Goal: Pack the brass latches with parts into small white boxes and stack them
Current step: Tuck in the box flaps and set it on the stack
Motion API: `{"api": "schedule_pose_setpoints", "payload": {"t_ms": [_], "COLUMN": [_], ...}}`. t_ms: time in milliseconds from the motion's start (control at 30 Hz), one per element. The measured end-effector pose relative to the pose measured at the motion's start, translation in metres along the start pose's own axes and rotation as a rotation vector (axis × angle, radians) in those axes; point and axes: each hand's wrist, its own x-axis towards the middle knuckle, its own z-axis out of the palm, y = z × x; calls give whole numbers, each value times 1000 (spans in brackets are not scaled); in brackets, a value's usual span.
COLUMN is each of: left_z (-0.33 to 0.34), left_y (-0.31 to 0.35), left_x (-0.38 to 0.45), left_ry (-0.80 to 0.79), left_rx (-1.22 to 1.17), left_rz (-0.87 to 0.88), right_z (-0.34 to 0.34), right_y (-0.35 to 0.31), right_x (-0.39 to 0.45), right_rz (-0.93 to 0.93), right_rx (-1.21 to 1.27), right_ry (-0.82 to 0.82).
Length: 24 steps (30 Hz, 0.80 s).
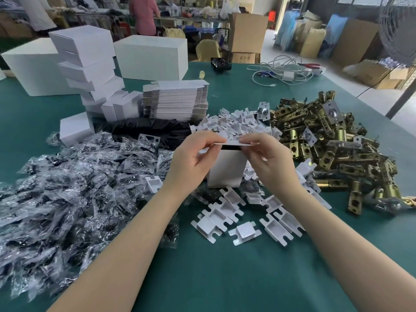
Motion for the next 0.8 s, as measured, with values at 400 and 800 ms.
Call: {"api": "schedule_pose_setpoints", "payload": {"t_ms": [400,800], "left_z": [-1,-1], "left_y": [2,4], "left_x": [-1,5], "left_ry": [9,34], "left_rx": [-21,-130], "left_rz": [-30,-69], "right_z": [-3,-4], "right_y": [-2,-10], "right_x": [-2,6], "right_rz": [-40,41], "right_rx": [-35,152], "right_ry": [-61,-62]}}
